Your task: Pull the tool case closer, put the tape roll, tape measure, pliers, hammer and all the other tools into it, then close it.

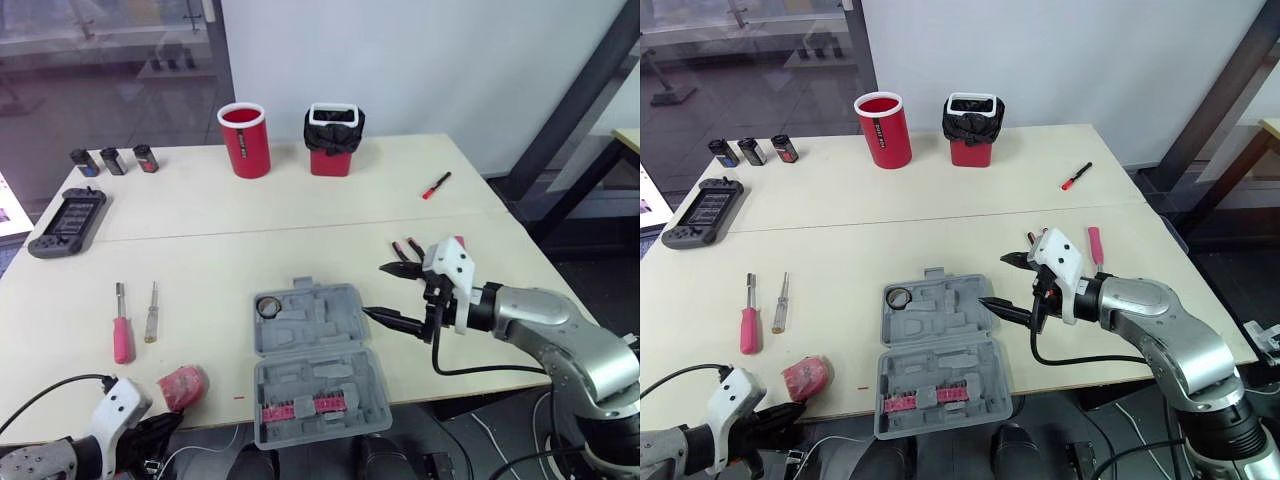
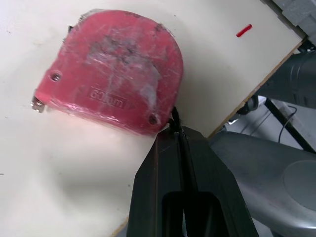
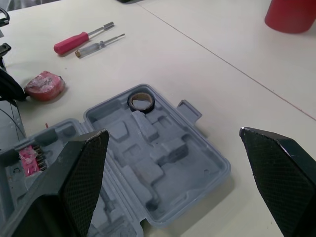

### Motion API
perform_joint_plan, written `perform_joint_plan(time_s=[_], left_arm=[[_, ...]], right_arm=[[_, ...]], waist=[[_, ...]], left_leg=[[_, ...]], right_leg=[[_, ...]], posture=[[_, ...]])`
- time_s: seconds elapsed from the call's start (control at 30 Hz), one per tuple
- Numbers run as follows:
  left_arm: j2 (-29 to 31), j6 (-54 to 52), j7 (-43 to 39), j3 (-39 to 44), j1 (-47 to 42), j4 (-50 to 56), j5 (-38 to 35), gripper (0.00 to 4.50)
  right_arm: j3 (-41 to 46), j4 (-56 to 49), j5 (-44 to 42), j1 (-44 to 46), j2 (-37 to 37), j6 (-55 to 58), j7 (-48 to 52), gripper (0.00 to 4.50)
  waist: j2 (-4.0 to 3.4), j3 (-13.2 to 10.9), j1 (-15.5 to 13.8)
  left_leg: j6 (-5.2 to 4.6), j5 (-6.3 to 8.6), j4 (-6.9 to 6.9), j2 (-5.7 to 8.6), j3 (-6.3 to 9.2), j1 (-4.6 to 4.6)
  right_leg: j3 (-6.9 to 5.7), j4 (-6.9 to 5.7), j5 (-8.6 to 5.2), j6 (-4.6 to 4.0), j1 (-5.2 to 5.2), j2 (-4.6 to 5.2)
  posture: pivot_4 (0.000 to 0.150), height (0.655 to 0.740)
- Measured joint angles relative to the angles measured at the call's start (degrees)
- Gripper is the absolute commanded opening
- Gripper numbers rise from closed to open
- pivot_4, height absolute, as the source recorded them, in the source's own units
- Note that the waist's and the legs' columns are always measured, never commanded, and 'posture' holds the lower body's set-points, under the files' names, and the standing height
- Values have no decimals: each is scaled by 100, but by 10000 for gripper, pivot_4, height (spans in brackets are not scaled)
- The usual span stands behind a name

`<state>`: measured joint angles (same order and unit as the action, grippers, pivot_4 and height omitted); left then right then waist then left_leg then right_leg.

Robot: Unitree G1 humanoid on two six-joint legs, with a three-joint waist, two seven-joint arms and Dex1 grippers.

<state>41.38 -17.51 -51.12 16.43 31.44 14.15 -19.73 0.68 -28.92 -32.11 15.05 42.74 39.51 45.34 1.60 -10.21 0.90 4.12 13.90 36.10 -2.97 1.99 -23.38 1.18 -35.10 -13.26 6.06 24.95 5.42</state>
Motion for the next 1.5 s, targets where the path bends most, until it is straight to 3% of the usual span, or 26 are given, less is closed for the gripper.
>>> perform_joint_plan(time_s=[0.23, 0.53, 0.67, 0.77, 1.0, 1.23, 1.5], left_arm=[[247, -585, -419, 583, -40, 290, -778, 44504], [1229, -1074, -1382, 992, -324, 30, -1171, 44504], [2088, -214, -2182, 588, -1429, -1222, -610, 44504], [2330, 789, -2787, -155, -2446, -2290, -25, 44504], [2128, 3302, -3997, -1794, -4316, -4509, 1111, 44504], [1509, 3966, -4063, -2470, -5423, -5776, 1556, 44504], [1134, 4442, -3923, -2623, -5881, -6755, 1833, 44504]], right_arm=[[-4, 145, 56, 8, -15, -110, 6, 45000], [-15, 391, 209, 84, -76, -316, 81, 45000], [-34, 421, 262, 125, -200, -363, -21, 45000], [-34, 419, 274, 123, -257, -364, -110, 45000], [59, 300, 377, -67, -229, -355, -311, 45000], [286, -70, 367, -270, -198, -202, -529, 45000], [447, -360, 272, -412, -169, 40, -682, 45000]], waist=[[4, -3, -5], [5, -5, -12], [-6, -10, -17], [-10, -12, -4], [-10, -12, -21], [-6, -11, -21], [-10, -9, -20]], left_leg=[[-1, 0, 2, 0, 1, 0], [-2, -1, 4, -1, 5, 1], [-3, -2, 7, -1, 6, 4], [-3, -2, 2, -1, 1, 1], [-7, -1, -5, -4, 2, 0], [-9, -2, 20, -4, 5, 8], [-14, -5, 19, -6, 7, 34]], right_leg=[[1, -3, 0, 0, -2, -2], [-2, -11, 0, 0, -2, -5], [0, -16, 2, -3, -2, -9], [2, -11, 3, -4, -2, -9], [0, -24, 1, 4, 1, -17], [3, -43, 3, 5, -14, -17], [6, -81, -1, 9, -19, -19]], posture=[[1500, 7387], [1500, 7387], [1500, 7387], [1500, 7387], [1500, 7387], [1500, 7387], [1500, 7387]])
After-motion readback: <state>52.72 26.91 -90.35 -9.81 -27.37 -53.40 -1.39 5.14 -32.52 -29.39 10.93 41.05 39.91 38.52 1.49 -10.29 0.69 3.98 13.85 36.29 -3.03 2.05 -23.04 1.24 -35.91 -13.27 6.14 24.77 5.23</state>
